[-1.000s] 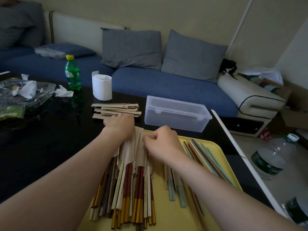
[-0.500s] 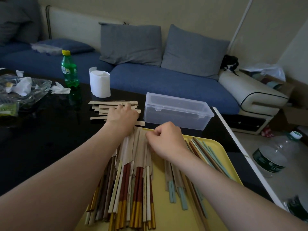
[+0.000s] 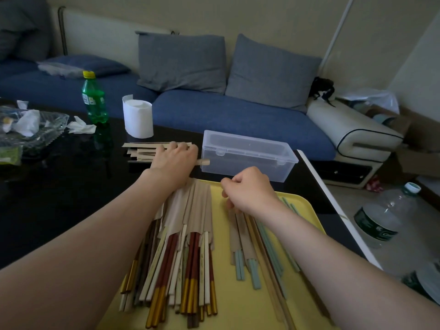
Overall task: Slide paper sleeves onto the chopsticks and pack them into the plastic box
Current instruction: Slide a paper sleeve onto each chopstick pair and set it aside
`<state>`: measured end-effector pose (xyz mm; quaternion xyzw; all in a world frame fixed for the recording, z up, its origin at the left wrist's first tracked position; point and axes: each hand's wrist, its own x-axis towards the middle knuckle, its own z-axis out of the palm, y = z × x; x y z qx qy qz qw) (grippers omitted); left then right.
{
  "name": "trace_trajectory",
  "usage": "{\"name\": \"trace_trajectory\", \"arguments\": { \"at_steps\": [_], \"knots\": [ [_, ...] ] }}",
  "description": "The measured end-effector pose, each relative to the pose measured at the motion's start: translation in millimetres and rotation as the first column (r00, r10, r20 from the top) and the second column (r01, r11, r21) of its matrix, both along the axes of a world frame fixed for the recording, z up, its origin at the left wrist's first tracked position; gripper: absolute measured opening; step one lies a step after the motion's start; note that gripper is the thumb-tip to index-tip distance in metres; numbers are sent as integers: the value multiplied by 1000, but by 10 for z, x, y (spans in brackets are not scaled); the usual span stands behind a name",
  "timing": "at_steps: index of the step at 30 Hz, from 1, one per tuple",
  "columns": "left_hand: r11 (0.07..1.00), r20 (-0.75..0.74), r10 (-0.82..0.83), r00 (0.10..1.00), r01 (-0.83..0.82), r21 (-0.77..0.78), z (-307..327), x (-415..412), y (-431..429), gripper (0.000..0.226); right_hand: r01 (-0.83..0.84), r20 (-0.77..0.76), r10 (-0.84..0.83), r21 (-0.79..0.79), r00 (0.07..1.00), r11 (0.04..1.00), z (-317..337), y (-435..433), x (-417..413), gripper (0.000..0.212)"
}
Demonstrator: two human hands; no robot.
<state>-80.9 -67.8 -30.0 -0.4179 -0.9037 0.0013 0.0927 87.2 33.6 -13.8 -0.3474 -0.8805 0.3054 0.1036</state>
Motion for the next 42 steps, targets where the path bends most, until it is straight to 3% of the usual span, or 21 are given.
{"name": "trace_trajectory", "arguments": {
  "at_steps": [6,10,12,23,30,35,42],
  "knots": [
    [975,-35,-163,986,167,149,168,221,-10,42,-33,352,2,82,936,996,256,55,339,20],
    [894,7,-344,939,325,309,172,457,-4,16,-32,576,55,-51,815,998,396,-7,578,21],
    [876,98,-395,914,342,342,178,565,17,15,-25,625,78,-93,777,995,405,-39,646,23],
    [921,206,-378,903,344,182,131,933,-4,28,74,574,-13,-83,819,994,346,-198,800,39],
    [946,108,-322,941,316,70,82,927,-17,35,-142,545,-16,246,838,959,208,-344,806,45],
    [946,62,-324,944,324,10,49,951,-1,31,-183,552,-21,311,834,933,169,-347,832,58],
    [954,37,-300,953,300,-3,64,952,58,30,-156,600,-10,223,800,962,219,-279,889,42]
  ]
}}
